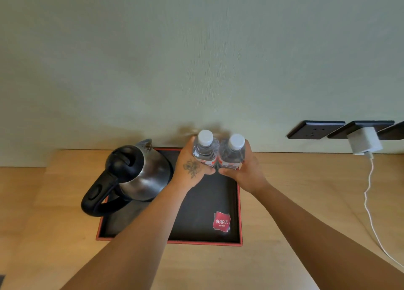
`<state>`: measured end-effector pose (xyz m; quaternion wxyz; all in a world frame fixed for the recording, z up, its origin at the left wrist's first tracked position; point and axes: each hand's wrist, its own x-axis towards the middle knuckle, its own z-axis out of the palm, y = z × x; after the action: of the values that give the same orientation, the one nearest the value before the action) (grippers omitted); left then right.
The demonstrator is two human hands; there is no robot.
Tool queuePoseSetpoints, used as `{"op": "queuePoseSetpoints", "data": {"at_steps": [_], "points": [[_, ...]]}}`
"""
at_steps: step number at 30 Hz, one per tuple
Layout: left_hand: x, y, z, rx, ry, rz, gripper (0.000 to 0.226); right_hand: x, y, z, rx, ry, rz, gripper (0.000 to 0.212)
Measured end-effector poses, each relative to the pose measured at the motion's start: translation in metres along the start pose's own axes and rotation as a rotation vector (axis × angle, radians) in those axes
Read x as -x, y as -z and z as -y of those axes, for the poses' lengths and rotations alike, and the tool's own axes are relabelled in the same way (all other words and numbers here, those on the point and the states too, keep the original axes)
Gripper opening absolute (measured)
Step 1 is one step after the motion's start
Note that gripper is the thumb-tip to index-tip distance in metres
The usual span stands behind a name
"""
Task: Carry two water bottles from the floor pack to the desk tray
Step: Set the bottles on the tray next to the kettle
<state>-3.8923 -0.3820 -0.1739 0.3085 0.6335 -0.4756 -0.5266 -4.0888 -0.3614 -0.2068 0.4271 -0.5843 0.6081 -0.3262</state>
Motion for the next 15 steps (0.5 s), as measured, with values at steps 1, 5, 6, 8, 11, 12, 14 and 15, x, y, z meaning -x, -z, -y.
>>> {"op": "queuePoseSetpoints", "data": {"at_steps": [1,5,6,8,11,12,14,15], "points": [[0.0,0.0,0.001,-0.024,-0.012,0.004,0.085,0.0,0.001,0.001,0.019,0.011,0.001,0.086],[0.008,0.002,0.0,-0.082,-0.066,0.016,0.084,0.002,0.001,0.002,0.13,0.091,-0.023,0.089],[0.01,0.003,0.0,-0.096,-0.076,0.011,0.086,0.002,0.001,0.003,0.149,0.1,-0.026,0.09],[0.017,0.009,-0.001,-0.096,-0.071,0.029,0.094,0.004,0.002,0.002,0.173,0.113,-0.026,0.089],[0.034,0.021,-0.006,-0.049,-0.103,0.043,0.101,0.011,0.011,0.009,0.167,0.127,-0.035,0.09],[0.04,0.023,-0.011,-0.062,-0.162,0.014,0.094,0.014,0.015,0.013,0.153,0.127,-0.039,0.088],[0.049,0.027,-0.024,-0.133,-0.284,-0.06,0.078,0.022,0.027,0.026,0.142,0.146,-0.047,0.082],[0.053,0.029,-0.033,-0.189,-0.338,-0.082,0.072,0.027,0.033,0.035,0.155,0.172,-0.051,0.08]]}}
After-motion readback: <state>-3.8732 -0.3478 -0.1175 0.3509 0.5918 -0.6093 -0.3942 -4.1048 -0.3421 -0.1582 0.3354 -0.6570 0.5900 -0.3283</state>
